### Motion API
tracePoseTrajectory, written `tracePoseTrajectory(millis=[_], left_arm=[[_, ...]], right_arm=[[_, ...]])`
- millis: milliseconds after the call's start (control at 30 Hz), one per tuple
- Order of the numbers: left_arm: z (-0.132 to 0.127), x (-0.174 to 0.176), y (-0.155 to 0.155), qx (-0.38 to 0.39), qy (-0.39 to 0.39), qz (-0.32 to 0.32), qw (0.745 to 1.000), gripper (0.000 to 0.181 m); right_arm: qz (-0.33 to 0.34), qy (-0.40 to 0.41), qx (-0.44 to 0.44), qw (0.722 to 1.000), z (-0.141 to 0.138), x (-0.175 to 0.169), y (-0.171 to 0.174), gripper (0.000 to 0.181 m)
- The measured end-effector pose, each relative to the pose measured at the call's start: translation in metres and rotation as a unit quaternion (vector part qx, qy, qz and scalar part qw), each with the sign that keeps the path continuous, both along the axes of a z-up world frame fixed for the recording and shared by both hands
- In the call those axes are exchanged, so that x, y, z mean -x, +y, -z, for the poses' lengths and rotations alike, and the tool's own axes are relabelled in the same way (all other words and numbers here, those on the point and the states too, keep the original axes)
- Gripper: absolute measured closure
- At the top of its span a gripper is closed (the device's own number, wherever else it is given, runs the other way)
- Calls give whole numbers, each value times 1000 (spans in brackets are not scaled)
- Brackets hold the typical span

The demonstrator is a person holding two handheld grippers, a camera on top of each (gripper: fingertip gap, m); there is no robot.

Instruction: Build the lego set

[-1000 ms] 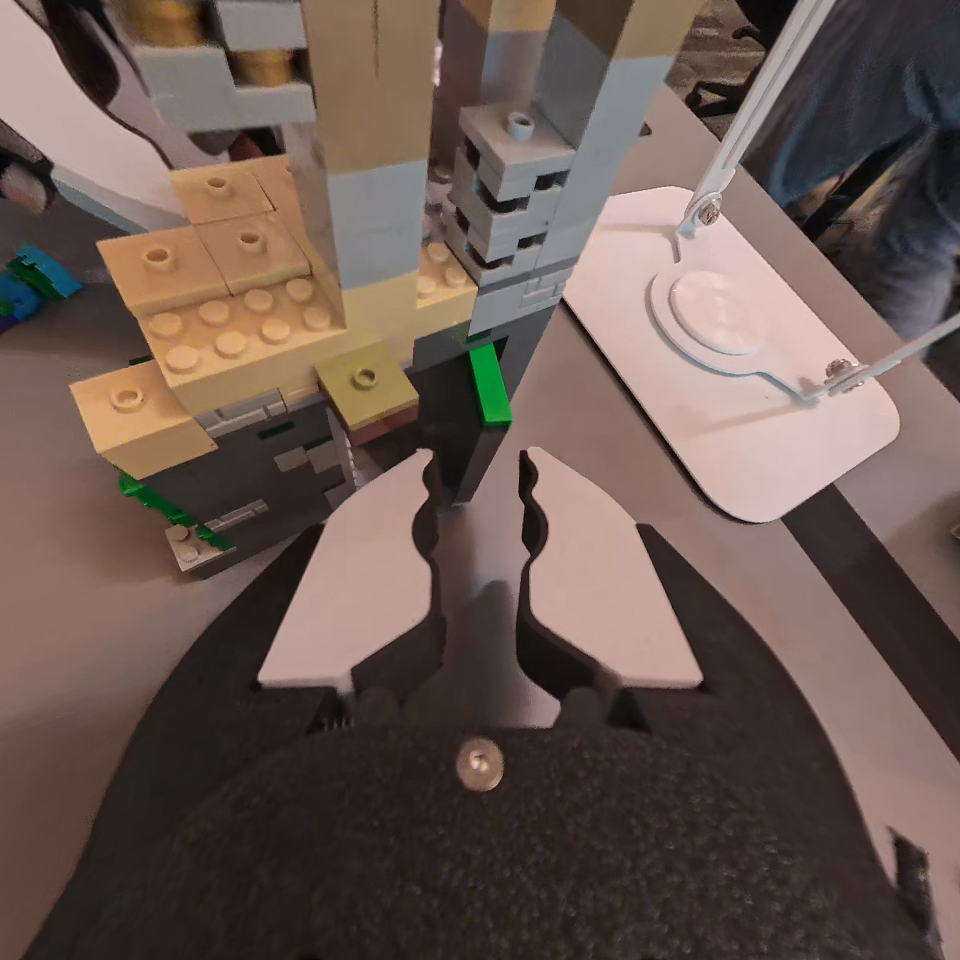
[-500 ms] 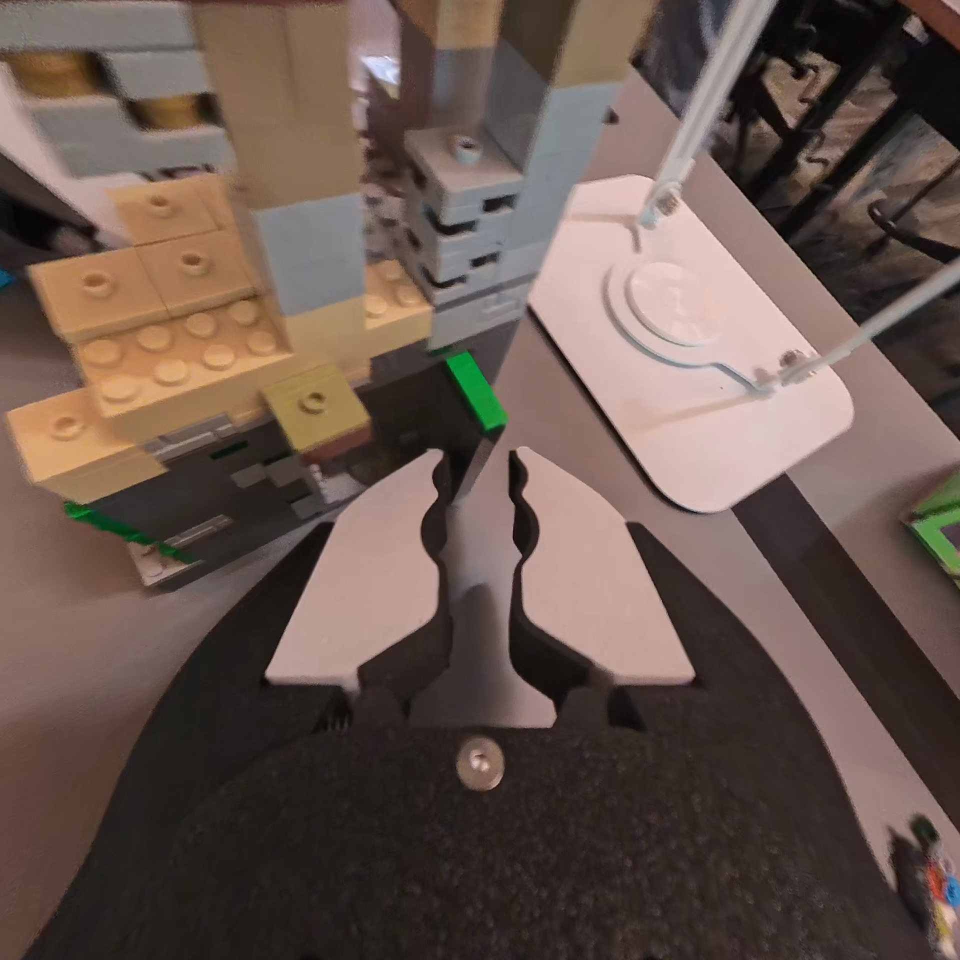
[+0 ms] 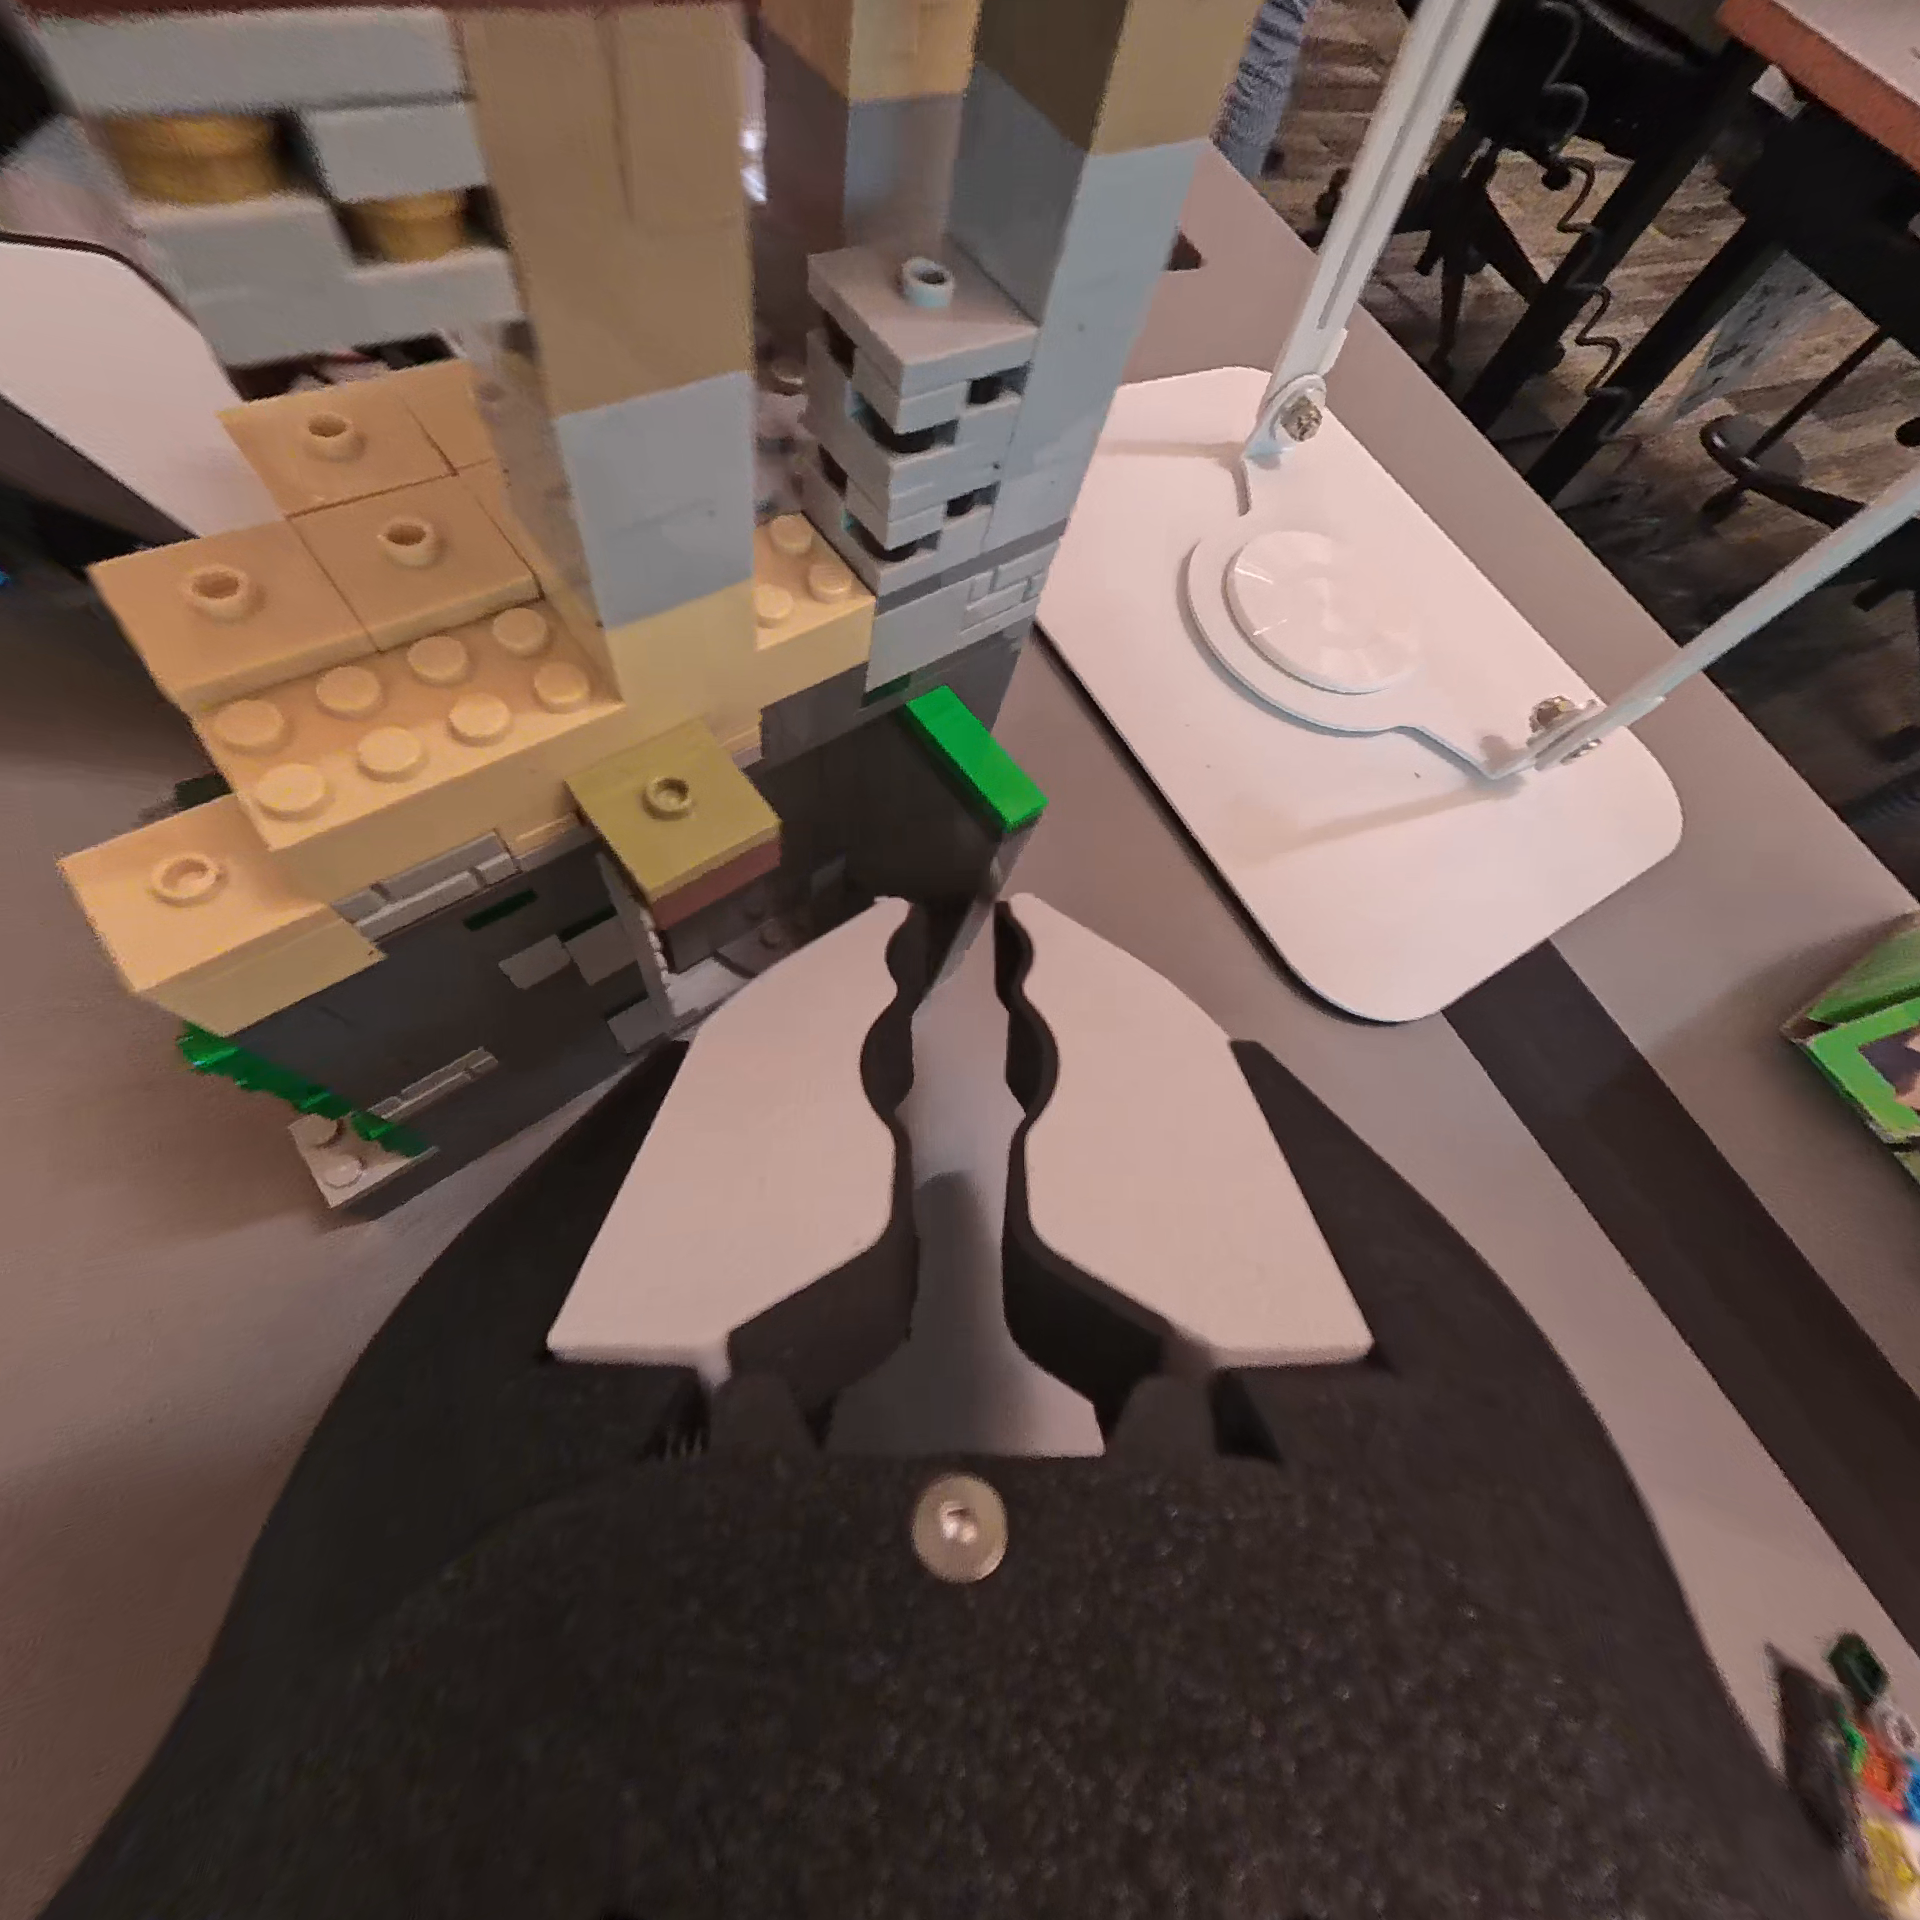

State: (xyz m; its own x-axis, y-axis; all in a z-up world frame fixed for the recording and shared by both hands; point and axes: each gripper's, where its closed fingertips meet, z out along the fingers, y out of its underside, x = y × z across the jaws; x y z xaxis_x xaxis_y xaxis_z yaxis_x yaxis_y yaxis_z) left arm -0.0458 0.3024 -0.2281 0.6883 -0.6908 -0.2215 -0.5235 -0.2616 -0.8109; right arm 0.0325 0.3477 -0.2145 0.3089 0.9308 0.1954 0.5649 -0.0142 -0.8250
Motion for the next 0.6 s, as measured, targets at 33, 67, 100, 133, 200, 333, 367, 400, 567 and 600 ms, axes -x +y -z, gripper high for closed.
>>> tracePoseTrajectory(millis=[33,67,100,133,200,333,367,400,567,600], left_arm=[[0,0,1,-2,1,0,1000,150],[0,0,2,-4,3,0,1000,149],[-1,0,3,-6,4,0,1000,148],[-1,-1,4,-7,3,1,1000,147],[-1,0,6,-9,3,2,1000,146],[-1,0,10,-11,3,5,1000,146],[-1,0,11,-11,3,8,1000,145],[-1,-1,12,-11,4,9,1000,145],[-2,0,15,-14,8,17,1000,144],[-3,-1,15,-13,9,21,1000,144]], right_arm=[[-4,1,-1,1000,0,0,-1,169],[-4,-1,-4,1000,0,0,-1,170],[-5,-1,-4,1000,0,-1,-2,171],[-6,0,-3,1000,0,-1,-2,171],[-5,2,1,1000,0,-2,-1,172],[-2,1,-4,1000,-1,-3,0,171],[0,2,-4,1000,-1,-3,1,170],[3,3,-2,1000,-2,-4,2,167],[5,4,5,1000,0,-3,4,161],[0,7,7,1000,0,-1,3,162]])
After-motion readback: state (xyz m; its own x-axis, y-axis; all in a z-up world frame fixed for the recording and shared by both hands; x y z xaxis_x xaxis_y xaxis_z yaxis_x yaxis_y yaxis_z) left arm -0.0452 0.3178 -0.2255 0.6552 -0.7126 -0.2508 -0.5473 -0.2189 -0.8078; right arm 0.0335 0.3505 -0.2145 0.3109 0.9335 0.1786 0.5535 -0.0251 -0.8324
